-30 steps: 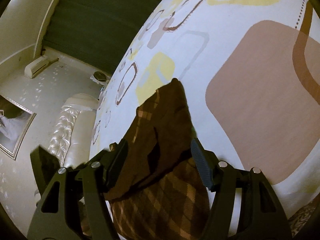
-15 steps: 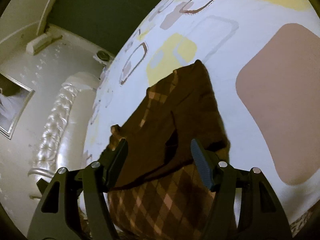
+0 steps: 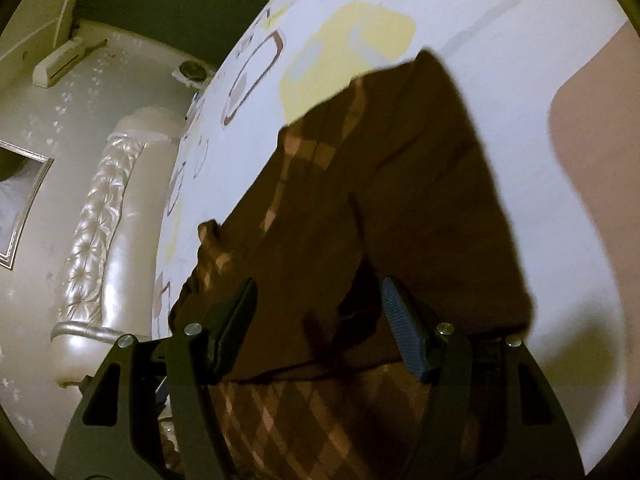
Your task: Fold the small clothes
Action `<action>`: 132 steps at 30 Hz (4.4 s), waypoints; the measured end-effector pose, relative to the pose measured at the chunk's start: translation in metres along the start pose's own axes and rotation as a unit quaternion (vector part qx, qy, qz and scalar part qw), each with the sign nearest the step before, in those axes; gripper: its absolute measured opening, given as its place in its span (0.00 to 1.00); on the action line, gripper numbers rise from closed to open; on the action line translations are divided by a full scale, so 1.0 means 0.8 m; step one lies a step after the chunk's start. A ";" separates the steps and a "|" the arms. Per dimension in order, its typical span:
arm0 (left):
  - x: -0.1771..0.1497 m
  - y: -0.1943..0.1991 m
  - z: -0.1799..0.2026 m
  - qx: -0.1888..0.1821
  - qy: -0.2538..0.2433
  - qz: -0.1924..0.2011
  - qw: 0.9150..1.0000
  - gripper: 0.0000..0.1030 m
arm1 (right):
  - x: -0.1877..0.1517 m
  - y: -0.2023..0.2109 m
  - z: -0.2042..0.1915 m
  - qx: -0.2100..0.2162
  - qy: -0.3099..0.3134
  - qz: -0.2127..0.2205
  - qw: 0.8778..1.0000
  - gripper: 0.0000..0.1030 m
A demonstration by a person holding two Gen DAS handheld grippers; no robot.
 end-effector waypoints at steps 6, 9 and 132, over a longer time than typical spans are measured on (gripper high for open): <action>0.001 0.001 -0.007 -0.003 0.006 -0.001 1.000 0.73 | 0.001 -0.018 -0.007 -0.023 0.009 -0.014 1.000 0.36; 0.001 0.000 -0.009 -0.006 0.012 -0.002 1.000 0.73 | 0.002 -0.020 -0.011 -0.043 0.022 -0.020 0.999 0.15; 0.019 -0.018 -0.101 0.018 0.098 -0.028 0.995 0.80 | -0.134 -0.243 -0.211 0.105 0.126 -0.176 0.971 0.23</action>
Point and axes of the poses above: each gripper's, at about its wrist camera, not at the fingertips, and y roughly against the way its jaws point, z to its right, x to its top, the point moved 4 cm from there along -y, roughly the way its jaws point, and after that the axes turned 11 degrees about -z, right-handed, at the moved point
